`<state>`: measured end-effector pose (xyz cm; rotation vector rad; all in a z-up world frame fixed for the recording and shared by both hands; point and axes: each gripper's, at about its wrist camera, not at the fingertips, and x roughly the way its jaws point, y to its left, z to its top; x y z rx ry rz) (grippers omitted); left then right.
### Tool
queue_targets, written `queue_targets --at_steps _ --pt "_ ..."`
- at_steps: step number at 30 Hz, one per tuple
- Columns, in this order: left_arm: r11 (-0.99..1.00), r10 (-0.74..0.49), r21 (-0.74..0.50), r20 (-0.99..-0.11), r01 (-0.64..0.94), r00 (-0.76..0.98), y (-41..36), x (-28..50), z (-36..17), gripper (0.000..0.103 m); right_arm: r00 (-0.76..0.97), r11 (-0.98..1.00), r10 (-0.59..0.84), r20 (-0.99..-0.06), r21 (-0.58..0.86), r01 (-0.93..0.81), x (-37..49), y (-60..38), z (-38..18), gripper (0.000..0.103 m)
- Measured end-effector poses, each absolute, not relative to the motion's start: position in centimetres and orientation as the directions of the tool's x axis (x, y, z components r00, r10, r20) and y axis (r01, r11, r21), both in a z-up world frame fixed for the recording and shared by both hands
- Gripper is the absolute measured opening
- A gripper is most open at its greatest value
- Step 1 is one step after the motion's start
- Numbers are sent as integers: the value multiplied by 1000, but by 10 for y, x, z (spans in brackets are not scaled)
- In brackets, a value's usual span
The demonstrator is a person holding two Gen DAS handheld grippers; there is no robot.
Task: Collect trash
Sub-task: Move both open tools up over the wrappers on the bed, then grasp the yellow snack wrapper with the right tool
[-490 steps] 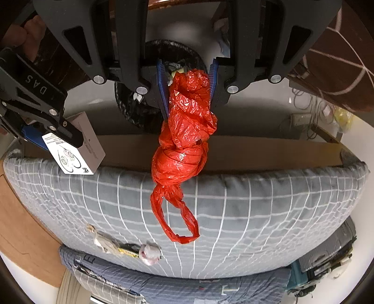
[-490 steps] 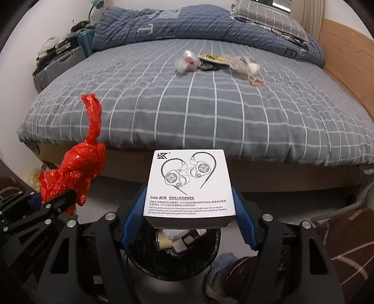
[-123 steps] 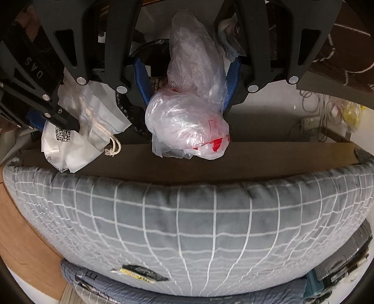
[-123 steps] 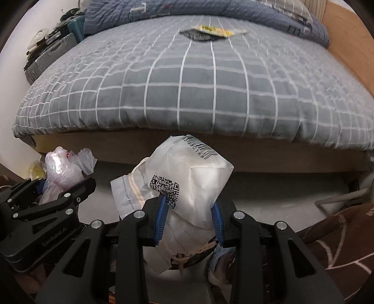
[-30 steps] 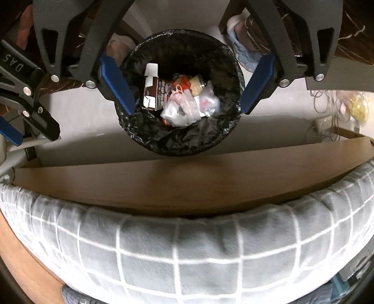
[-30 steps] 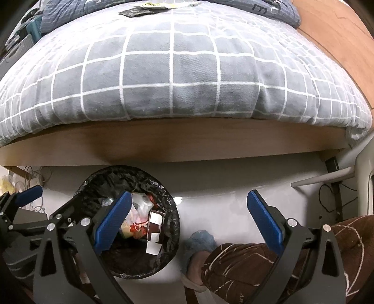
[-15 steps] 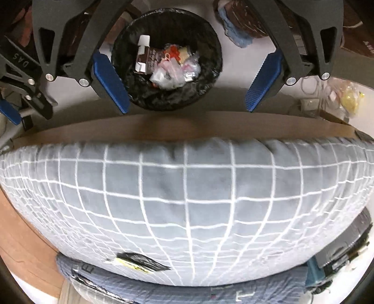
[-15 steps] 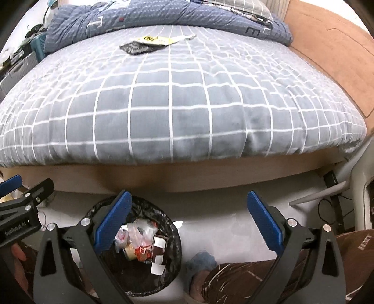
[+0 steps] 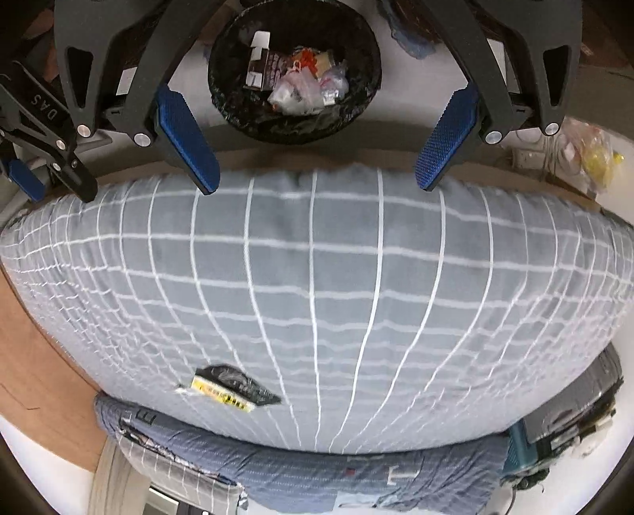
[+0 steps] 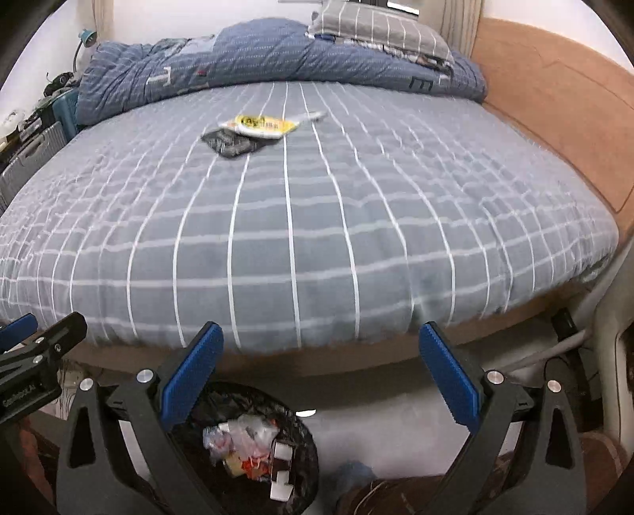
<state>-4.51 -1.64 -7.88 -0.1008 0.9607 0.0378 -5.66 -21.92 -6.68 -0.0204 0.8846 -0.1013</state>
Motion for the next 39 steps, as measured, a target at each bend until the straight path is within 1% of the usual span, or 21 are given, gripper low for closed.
queue_targets --at_steps 4,11,15,20,27,30,32,34,36,38,39 --pt "993 -22 -85 -810 -80 585 -15 -30 -68 97 652 996 -92 -753 -57 74 -31 -219 -53 95" --pt "993 -21 -87 -793 -79 609 -10 16 -53 97 675 996 -65 -735 -89 0 42 -205 -41 95" --pt "993 1 -73 -795 -97 607 -2 47 -54 97 685 988 -72 -725 -144 -49 92 -194 -46 95" --pt "993 22 -52 -794 -105 608 10 76 -52 97 668 992 -32 -744 -106 -71 143 -194 -63 95" --pt "994 46 -21 -795 -104 605 24 120 -53 97 686 989 -5 -728 -107 -106 195 -182 -67 95" --pt "996 52 -3 -796 -90 603 25 132 -54 97 701 977 -25 -712 -165 -133 210 -169 -72 95" --pt "996 49 -4 -795 -87 604 29 137 -53 97 698 969 -35 -716 -195 -151 220 -162 -77 93" --pt "995 47 -15 -792 -96 609 35 142 -52 97 680 964 -46 -731 -210 -161 233 -158 -83 85" --pt "994 43 -26 -791 -104 610 40 142 -52 97 659 963 -56 -750 -216 -164 244 -157 -90 81" --pt "994 39 -32 -797 -107 603 43 141 -56 97 634 963 -49 -772 -206 -176 255 -157 -99 79" --pt "994 38 -29 -799 -102 600 44 141 -57 97 630 964 -41 -776 -196 -179 258 -158 -101 77"
